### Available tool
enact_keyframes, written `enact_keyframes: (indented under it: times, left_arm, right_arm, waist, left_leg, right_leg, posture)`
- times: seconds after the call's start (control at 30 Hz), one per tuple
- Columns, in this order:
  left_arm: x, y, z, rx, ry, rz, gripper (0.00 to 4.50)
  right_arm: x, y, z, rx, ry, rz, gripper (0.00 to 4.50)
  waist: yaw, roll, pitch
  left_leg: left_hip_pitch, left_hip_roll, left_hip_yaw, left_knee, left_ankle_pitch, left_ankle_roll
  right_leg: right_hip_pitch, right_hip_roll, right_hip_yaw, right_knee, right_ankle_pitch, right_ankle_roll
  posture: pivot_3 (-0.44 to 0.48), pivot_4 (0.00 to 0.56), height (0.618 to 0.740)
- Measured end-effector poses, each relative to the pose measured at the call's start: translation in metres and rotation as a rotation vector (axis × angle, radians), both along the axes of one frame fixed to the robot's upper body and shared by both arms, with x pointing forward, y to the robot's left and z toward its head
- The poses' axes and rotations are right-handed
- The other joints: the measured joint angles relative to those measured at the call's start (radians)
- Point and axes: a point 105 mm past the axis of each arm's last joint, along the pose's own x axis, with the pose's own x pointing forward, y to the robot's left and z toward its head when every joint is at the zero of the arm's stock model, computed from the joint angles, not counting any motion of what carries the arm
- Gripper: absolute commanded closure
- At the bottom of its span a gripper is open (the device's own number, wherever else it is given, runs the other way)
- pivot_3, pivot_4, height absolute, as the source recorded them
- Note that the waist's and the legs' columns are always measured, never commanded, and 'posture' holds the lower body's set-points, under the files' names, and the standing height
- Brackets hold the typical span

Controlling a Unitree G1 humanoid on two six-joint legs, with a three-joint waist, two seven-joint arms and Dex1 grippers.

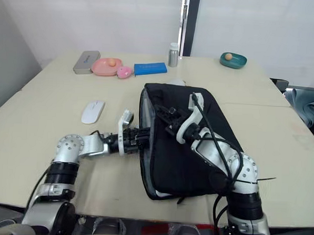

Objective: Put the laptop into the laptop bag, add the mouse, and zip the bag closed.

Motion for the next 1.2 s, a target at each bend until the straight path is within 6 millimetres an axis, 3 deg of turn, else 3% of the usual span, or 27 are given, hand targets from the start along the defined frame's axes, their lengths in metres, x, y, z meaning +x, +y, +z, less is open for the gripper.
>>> enact_keyframes:
  times: [0.3, 0.43, 0.67, 0.97, 1.1, 1.17, 1.2]
  left_arm:
    - [-0.015, 0.048, 0.059, -0.058, -0.199, -0.072, 0.03]
    - [-0.026, 0.086, 0.087, -0.037, -0.323, -0.035, 0.03]
    - [-0.051, 0.131, 0.089, 0.133, -0.436, -0.029, 0.03]
    - [-0.063, 0.185, 0.07, 0.39, -0.506, 0.008, 0.0]
    - [-0.06, 0.211, 0.07, 0.464, -0.527, 0.095, 0.0]
    - [-0.058, 0.218, 0.073, 0.481, -0.544, 0.115, 0.0]
    - [-0.058, 0.226, 0.075, 0.497, -0.551, 0.144, 0.0]
  right_arm:
    - [0.004, -0.014, -0.009, -0.046, 0.019, -0.011, 4.5]
    - [0.006, -0.017, -0.014, -0.062, 0.023, -0.008, 4.5]
    - [0.009, -0.024, -0.027, -0.192, -0.012, 0.01, 4.5]
    - [0.008, -0.04, -0.045, -0.478, -0.078, 0.117, 1.57]
    - [-0.001, -0.067, -0.025, -0.611, -0.189, 0.176, 0.12]
    - [-0.013, -0.076, -0.011, -0.633, -0.264, 0.21, 0.05]
    - [-0.026, -0.095, -0.006, -0.701, -0.299, 0.227, 0.05]
  waist:
    - [0.003, 0.0, 0.0]
    - [0.0, 0.0, 0.0]
    - [0.005, 0.0, 0.0]
    - [0.003, 0.0, 0.0]
    - [0.007, 0.0, 0.0]
    - [0.01, 0.0, 0.0]
    - [0.017, 0.0, 0.0]
  left_leg:
    - [0.0, 0.0, 0.0, 0.0, 0.0, -0.001]
    - [0.0, 0.0, 0.0, -0.001, 0.0, -0.001]
    - [0.0, 0.0, 0.0, -0.001, -0.001, -0.001]
    - [0.001, 0.0, 0.0, -0.003, 0.0, -0.001]
    - [0.0, 0.0, 0.0, -0.004, 0.0, 0.0]
    - [0.0, 0.0, 0.001, -0.004, 0.0, 0.0]
    - [0.0, 0.0, 0.001, -0.005, -0.001, 0.001]
  right_leg:
    - [0.0, 0.0, 0.0, 0.0, 0.0, 0.0]
    - [-0.001, 0.0, 0.0, 0.0, 0.0, -0.001]
    - [0.0, 0.0, -0.001, -0.002, -0.001, -0.001]
    - [-0.001, 0.0, -0.001, -0.003, -0.004, -0.006]
    - [-0.001, 0.0, -0.001, -0.003, -0.004, -0.007]
    - [-0.001, 0.0, -0.001, -0.003, -0.007, -0.011]
    - [-0.002, 0.0, -0.001, -0.004, -0.007, -0.011]
  posture:
    - [0.0, 0.15, 0.74]
    - [0.0, 0.15, 0.74]
    - [0.0, 0.15, 0.74]
    - [0.0, 0.15, 0.74]
    - [0.0, 0.15, 0.74]
    - [0.0, 0.15, 0.74]
    - [0.0, 0.15, 0.74]
